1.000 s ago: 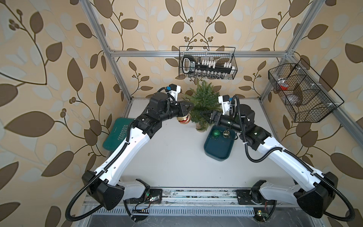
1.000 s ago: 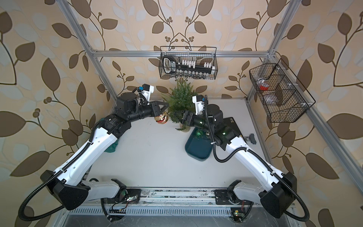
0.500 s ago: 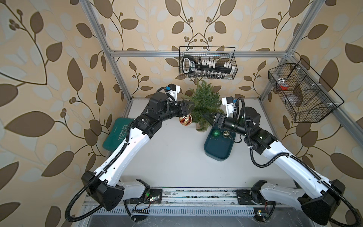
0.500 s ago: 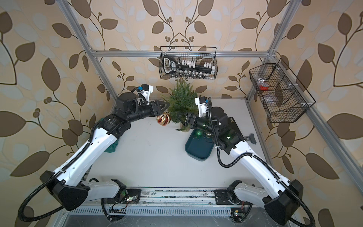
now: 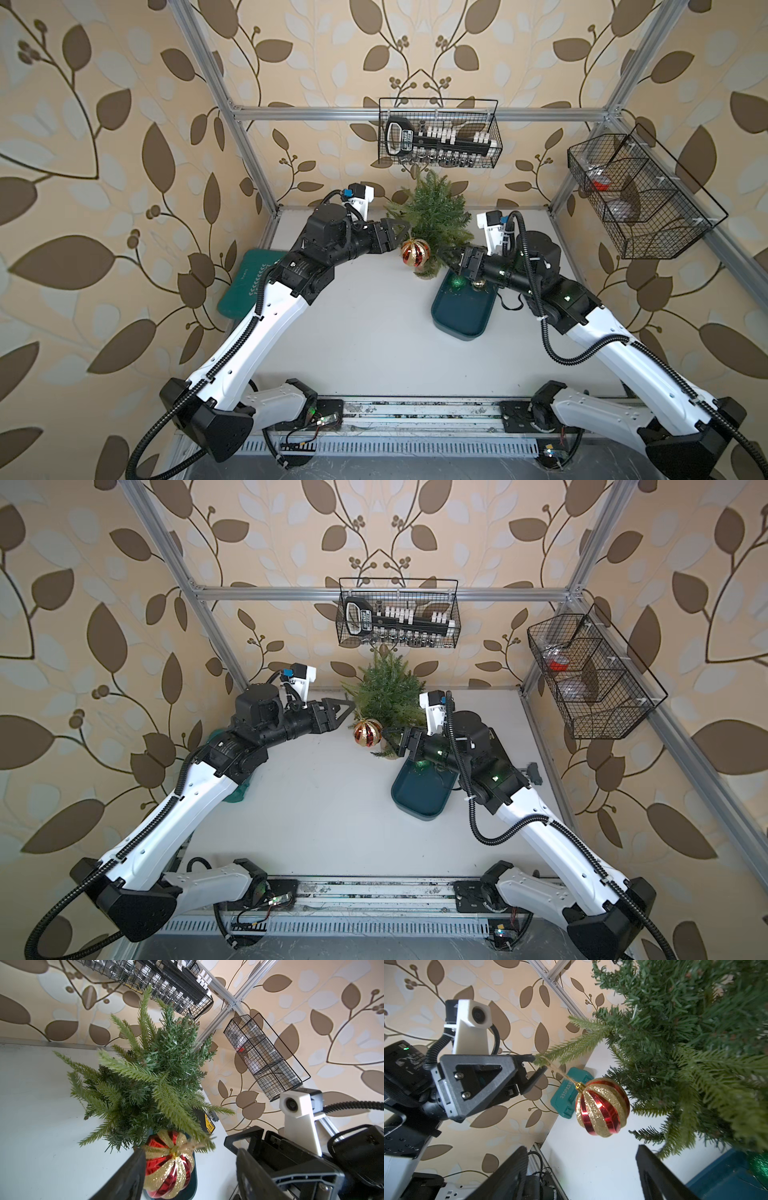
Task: Decorate the small christmas tree with ornaments
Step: Adjust the container at the center of the board.
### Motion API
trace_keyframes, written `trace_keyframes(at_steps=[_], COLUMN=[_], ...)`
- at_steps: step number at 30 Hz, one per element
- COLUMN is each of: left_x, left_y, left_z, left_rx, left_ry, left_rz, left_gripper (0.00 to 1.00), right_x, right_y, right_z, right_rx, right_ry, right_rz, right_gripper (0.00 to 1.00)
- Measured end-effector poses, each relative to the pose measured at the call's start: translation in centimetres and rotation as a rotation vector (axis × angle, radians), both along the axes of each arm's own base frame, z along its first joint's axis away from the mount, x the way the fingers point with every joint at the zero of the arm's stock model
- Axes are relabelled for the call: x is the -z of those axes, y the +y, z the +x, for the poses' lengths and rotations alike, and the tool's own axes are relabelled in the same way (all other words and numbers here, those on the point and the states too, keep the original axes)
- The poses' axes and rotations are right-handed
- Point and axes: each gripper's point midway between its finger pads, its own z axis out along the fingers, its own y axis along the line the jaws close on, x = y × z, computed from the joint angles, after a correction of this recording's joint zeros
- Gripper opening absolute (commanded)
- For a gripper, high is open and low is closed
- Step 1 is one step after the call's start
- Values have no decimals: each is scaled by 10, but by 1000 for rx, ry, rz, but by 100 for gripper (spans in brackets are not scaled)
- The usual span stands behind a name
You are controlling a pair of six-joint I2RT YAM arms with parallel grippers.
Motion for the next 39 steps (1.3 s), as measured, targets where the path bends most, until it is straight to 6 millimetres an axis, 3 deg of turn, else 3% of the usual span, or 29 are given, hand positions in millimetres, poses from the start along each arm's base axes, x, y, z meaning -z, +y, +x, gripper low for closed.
trace_keyframes(at_steps=[4, 9, 13, 19, 24, 29, 35, 39], left_x=[6, 21, 37, 68, 106, 147, 181, 193], left_y=[8, 22, 31, 43, 51, 58, 62, 62], left_z=[-14, -33, -49, -66, -80, -91, -97, -99], left_rx=[-4, -24, -28, -46, -56, -73, -91, -100], left_ry=[1, 13, 33, 82, 155, 246, 329, 364], left_rz=[6, 19, 31, 61, 81, 103, 108, 105], left_gripper=[75, 77, 78, 78, 79, 79, 79, 79], right_x=[0, 8, 39, 107, 149, 178, 206, 221], right_y=[-17, -53, -81, -106, -113, -112, -105, -103], right_z=[-11, -21, -16, -3, 5, 8, 10, 11], right_rx=[32, 119, 202, 277, 299, 293, 268, 262], right_ry=[4, 11, 82, 252, 353, 405, 457, 504], right_rz=[-33, -67, -111, -177, -216, -234, -224, -223], right_gripper=[80, 79, 77, 74, 71, 68, 68, 69])
